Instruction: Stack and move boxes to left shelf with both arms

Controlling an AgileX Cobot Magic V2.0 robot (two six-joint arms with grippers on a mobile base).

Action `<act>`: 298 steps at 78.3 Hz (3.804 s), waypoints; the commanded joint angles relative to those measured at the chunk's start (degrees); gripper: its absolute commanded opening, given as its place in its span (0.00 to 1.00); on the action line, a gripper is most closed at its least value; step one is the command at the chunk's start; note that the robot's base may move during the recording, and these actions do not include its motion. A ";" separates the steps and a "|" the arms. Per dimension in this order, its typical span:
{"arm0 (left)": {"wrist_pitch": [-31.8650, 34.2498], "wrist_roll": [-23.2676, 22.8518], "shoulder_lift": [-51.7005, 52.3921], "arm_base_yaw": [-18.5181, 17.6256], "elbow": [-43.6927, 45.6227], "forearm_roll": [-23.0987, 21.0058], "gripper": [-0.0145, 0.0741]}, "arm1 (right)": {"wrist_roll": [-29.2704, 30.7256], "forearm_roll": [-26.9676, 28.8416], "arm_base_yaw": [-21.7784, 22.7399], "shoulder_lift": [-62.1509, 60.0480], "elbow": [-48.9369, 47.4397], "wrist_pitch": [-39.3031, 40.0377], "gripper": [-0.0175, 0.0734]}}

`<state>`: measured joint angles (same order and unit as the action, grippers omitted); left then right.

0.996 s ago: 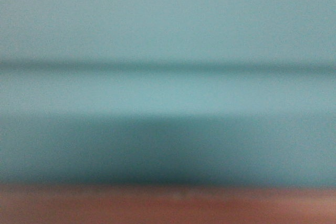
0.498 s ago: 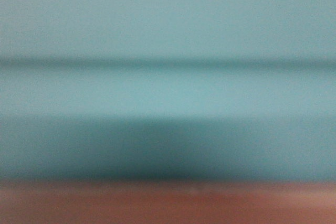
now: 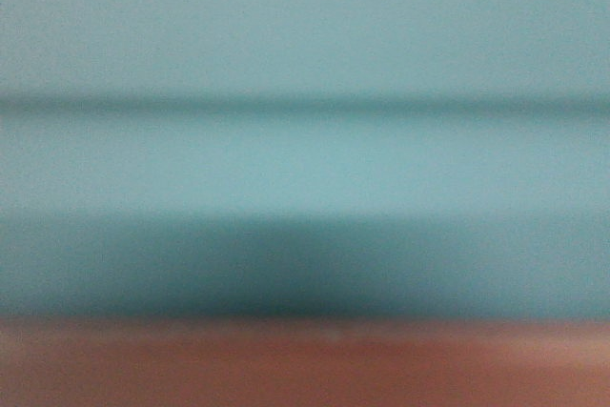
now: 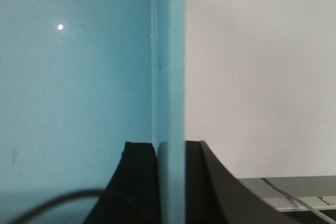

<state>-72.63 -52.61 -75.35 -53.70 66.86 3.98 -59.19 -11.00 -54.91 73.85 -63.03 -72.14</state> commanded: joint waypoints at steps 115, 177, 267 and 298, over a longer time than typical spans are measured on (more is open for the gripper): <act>-2.80 1.05 2.14 -1.12 2.52 -2.61 0.16 | -1.71 0.42 -0.48 -1.91 -2.52 5.12 0.25; -2.80 1.05 2.14 -1.12 2.52 -2.61 0.16 | -1.71 0.42 -0.48 -1.91 -2.52 5.12 0.25; -2.80 1.05 2.14 -1.12 2.52 -3.98 0.16 | -1.71 0.42 -0.48 -1.91 -2.52 4.46 0.25; -2.80 1.05 2.14 -1.12 2.52 -3.98 0.16 | -1.71 0.42 -0.48 -1.91 -2.52 3.88 0.25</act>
<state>-72.63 -51.70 -75.12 -53.70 66.86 3.98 -60.44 -11.00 -54.91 73.85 -63.03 -72.14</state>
